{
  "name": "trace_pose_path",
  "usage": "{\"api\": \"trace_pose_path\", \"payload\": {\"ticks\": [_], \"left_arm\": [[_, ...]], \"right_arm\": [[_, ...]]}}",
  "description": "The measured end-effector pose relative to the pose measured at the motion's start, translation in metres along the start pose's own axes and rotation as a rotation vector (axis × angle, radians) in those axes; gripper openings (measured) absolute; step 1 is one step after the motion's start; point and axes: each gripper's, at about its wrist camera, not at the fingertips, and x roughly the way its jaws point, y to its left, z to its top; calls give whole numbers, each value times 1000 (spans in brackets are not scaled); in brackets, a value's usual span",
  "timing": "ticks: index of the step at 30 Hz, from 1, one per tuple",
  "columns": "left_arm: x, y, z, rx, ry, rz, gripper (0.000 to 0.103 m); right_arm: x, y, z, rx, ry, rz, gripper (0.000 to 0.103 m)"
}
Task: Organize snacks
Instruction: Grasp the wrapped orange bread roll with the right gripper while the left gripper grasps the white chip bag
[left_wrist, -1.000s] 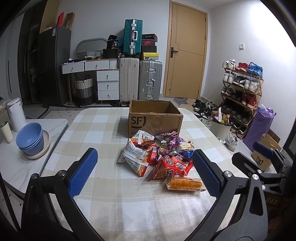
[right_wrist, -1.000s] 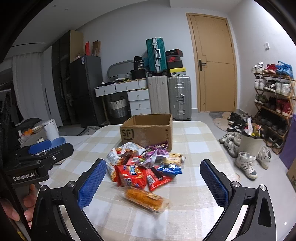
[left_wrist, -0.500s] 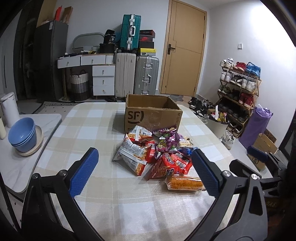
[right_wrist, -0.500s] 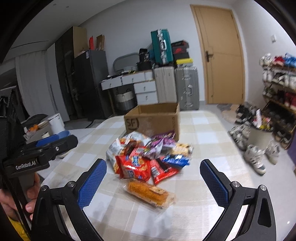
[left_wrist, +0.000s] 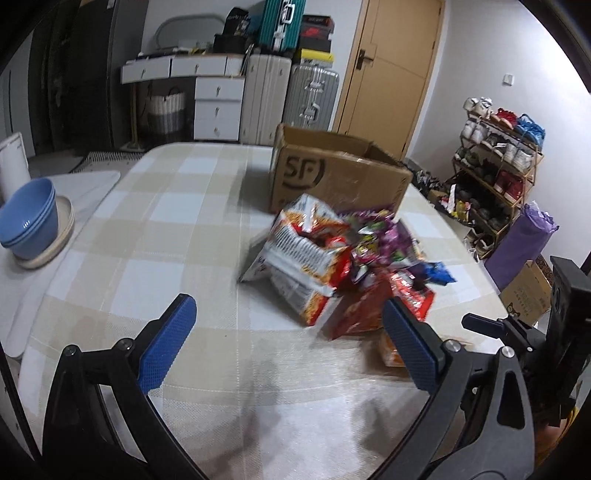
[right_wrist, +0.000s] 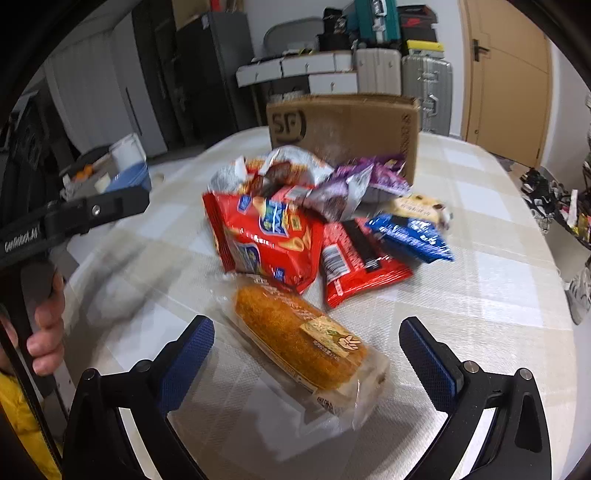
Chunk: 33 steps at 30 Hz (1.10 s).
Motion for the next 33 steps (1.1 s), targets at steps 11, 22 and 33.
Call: {"api": "trace_pose_path", "payload": {"ticks": [11, 22, 33], "left_arm": [[60, 12, -1, -39, 107, -3, 100], [105, -8, 39, 102, 96, 1, 100], [138, -16, 48, 145, 155, -37, 91]], "right_arm": [[20, 3, -2, -21, 66, 38, 58], [14, 0, -5, 32, 50, 103, 45], [3, -3, -13, 58, 33, 130, 45]]}}
